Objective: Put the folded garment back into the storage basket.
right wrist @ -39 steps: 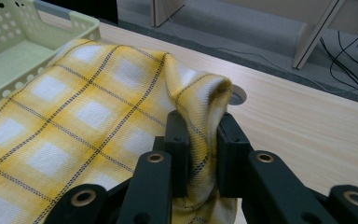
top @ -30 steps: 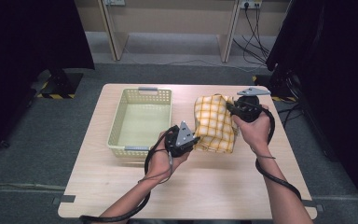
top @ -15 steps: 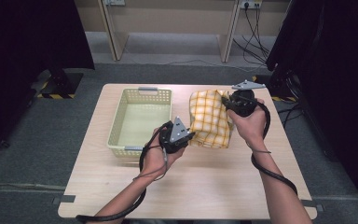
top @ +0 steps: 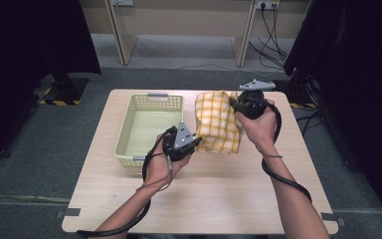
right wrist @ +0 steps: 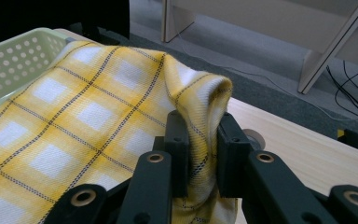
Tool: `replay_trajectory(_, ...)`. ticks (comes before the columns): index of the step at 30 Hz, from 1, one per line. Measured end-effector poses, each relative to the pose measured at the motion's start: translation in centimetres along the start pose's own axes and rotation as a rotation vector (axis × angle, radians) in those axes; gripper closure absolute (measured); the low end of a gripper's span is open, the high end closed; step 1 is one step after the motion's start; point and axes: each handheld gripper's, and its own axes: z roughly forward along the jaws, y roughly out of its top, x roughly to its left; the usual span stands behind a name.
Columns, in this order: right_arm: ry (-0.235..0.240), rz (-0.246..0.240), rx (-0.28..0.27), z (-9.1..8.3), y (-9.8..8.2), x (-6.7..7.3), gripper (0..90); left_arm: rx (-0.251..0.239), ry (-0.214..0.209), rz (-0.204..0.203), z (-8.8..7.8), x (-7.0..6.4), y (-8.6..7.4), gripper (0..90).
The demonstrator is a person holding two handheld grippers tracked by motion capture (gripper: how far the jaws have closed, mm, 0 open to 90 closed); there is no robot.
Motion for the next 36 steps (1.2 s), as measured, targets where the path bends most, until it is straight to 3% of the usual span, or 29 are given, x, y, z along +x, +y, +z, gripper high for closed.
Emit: replay_trajectory(36, 0.033, -0.039, -0.014, 2.0, 2.9, 3.3, 78.1, 0.024, 0.064, -0.029, -2.6, 2.7, -1.0, 79.3)
